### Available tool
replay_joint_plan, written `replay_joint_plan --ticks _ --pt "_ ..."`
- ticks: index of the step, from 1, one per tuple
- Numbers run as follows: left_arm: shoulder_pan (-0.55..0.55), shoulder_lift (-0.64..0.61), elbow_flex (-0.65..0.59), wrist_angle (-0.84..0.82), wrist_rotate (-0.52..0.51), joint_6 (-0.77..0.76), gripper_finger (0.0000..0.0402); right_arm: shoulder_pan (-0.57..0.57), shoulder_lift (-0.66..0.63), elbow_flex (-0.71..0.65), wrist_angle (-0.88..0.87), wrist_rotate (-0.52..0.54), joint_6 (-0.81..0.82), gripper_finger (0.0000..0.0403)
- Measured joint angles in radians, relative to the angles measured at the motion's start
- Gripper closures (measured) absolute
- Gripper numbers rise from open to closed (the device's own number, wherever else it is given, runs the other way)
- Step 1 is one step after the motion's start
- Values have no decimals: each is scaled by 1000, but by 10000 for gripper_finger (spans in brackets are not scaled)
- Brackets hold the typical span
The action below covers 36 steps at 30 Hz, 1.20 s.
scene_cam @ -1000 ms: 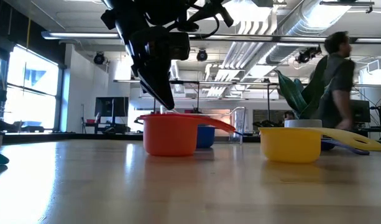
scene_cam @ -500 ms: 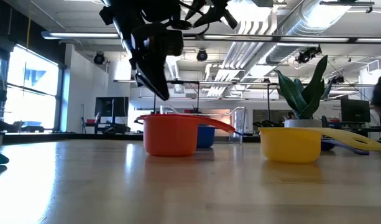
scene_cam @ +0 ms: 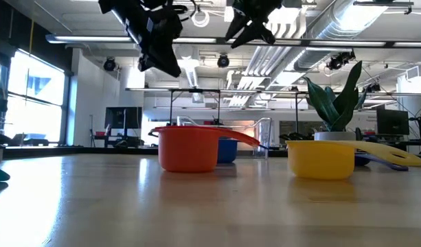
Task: Nest measuring cups in basket
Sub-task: Stack the top left blue measuring cup on top of the red measuring cup
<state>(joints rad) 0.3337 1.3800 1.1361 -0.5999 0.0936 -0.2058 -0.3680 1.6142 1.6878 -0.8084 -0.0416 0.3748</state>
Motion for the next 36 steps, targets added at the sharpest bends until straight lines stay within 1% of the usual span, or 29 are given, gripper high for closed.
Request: replay_joint_plan --ticks 2,4,8,13,17,19,25,36 --pt "28 -37 0 4 0 0 358 -14 0 0 -26 -59 -78 277" --pt "59 -73 0 4 0 0 358 -20 0 0 -55 -89 -155 277" --pt "110 -140 0 24 0 -1 358 -18 1 0 -88 -92 -289 274" --pt "166 -206 0 29 -21 -19 358 -6 12 0 -95 -100 -407 254" --pt "198 -244 0 31 -24 -47 358 3 26 0 -96 -168 -506 237" --pt "208 -253 0 25 -24 -55 358 10 40 0 -95 -197 -549 236" --pt "216 -262 0 19 -24 -55 358 46 102 0 -94 -202 -690 236" --pt "216 -262 0 20 -25 -55 358 88 232 0 -157 -194 -822 236"
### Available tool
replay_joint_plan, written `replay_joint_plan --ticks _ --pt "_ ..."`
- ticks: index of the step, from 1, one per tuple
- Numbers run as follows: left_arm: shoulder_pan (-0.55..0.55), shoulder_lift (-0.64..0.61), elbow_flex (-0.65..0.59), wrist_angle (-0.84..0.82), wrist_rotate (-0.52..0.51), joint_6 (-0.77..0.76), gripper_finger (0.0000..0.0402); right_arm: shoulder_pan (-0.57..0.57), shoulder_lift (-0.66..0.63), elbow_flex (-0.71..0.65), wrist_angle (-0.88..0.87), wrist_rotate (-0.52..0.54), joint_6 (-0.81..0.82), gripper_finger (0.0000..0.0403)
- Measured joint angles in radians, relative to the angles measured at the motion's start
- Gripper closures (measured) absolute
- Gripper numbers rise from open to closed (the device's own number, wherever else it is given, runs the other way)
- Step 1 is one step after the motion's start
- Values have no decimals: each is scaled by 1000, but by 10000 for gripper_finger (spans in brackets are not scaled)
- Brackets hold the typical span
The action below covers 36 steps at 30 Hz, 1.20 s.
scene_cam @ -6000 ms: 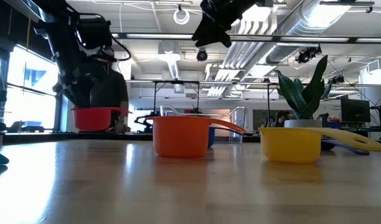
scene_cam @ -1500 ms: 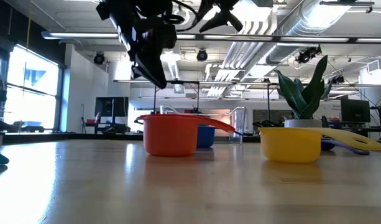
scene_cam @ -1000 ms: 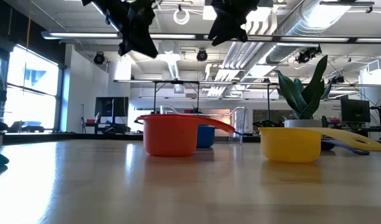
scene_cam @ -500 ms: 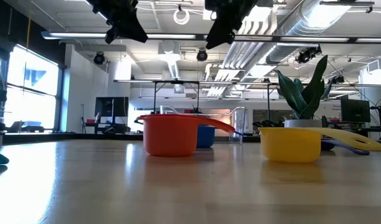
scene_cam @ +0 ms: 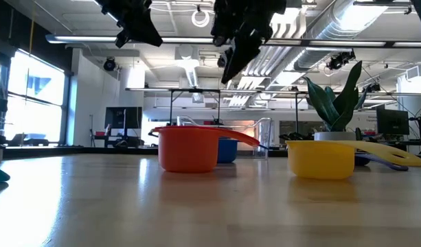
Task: Nest measuring cups in basket
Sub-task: Stack the top left blue measuring cup on top of the red measuring cup
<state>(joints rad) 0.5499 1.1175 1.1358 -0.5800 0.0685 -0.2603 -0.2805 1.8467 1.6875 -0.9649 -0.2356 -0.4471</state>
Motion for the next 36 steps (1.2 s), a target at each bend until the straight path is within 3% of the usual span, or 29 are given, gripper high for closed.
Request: replay_joint_plan --ticks 12,22,36 --pt "0 0 0 -4 -1 0 358 5 163 -1 -27 15 63 236" --pt "0 0 0 -8 -1 1 358 39 223 -1 5 20 22 236" --pt "0 0 0 -8 -1 1 358 54 310 -1 28 157 20 237"
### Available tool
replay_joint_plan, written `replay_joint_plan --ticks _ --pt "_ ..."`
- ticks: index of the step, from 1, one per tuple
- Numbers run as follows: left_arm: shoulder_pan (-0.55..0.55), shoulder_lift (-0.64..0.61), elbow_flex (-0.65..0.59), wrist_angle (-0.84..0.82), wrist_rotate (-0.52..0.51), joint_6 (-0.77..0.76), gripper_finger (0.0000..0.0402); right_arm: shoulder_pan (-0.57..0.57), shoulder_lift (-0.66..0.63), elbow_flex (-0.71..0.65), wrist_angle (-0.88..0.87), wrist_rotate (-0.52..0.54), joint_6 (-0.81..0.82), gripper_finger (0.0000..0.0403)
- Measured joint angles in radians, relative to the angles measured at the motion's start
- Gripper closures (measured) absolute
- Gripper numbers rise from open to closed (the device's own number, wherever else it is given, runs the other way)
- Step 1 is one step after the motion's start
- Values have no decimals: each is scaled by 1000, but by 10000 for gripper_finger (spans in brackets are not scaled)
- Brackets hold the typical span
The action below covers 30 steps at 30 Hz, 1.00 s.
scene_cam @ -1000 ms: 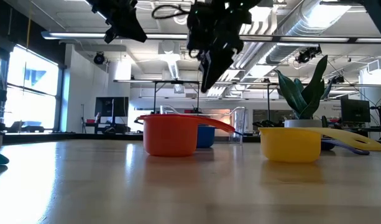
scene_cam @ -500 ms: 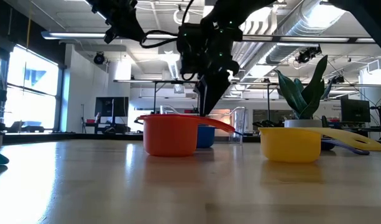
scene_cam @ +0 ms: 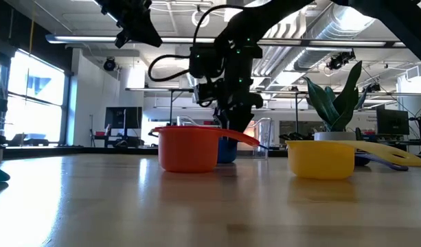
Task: Nest measuring cups in basket
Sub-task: Stack the top left blue measuring cup on top of the red measuring cup
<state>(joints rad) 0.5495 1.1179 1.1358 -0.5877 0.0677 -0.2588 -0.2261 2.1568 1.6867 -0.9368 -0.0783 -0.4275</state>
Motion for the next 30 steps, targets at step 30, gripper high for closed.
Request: replay_joint_plan --ticks 30 --pt "0 0 0 -151 91 19 358 150 -36 159 -104 75 109 400"
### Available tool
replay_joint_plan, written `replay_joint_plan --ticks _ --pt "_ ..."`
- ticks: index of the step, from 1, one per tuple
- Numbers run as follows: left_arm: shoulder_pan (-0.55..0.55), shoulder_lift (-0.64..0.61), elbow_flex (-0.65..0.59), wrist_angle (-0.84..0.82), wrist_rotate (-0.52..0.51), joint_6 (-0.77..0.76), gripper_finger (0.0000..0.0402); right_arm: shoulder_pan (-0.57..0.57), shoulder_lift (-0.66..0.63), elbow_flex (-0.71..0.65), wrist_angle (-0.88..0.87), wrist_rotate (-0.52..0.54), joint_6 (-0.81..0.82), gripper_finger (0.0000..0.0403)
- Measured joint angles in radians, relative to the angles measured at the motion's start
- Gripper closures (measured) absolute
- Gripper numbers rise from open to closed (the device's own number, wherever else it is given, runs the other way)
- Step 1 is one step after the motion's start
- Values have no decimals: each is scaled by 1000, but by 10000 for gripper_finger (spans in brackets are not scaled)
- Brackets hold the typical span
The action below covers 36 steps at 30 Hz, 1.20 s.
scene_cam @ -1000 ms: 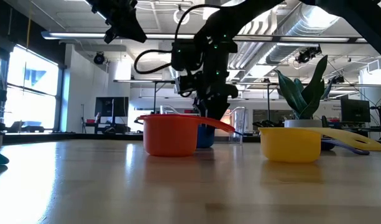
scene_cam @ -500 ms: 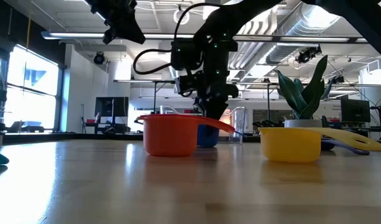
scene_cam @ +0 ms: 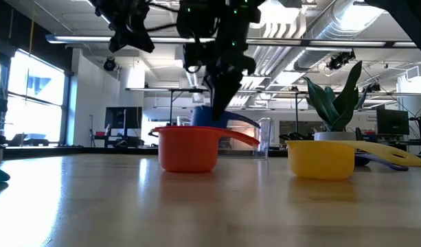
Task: Nest measuring cups in basket
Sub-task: Stack the top left blue measuring cup on top of the red measuring cup
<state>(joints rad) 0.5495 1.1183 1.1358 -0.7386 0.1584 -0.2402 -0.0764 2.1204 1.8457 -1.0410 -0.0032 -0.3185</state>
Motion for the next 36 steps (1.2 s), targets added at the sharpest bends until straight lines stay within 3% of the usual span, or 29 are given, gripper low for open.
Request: replay_joint_plan --ticks 9,20,36 --pt "1 -14 0 -78 15 10 358 107 0 130 -3 -36 -100 400" --pt "1 -20 0 -78 16 34 358 231 0 139 -38 -22 -265 400" --pt "1 -20 0 -79 15 34 358 252 64 135 -57 0 -310 400"
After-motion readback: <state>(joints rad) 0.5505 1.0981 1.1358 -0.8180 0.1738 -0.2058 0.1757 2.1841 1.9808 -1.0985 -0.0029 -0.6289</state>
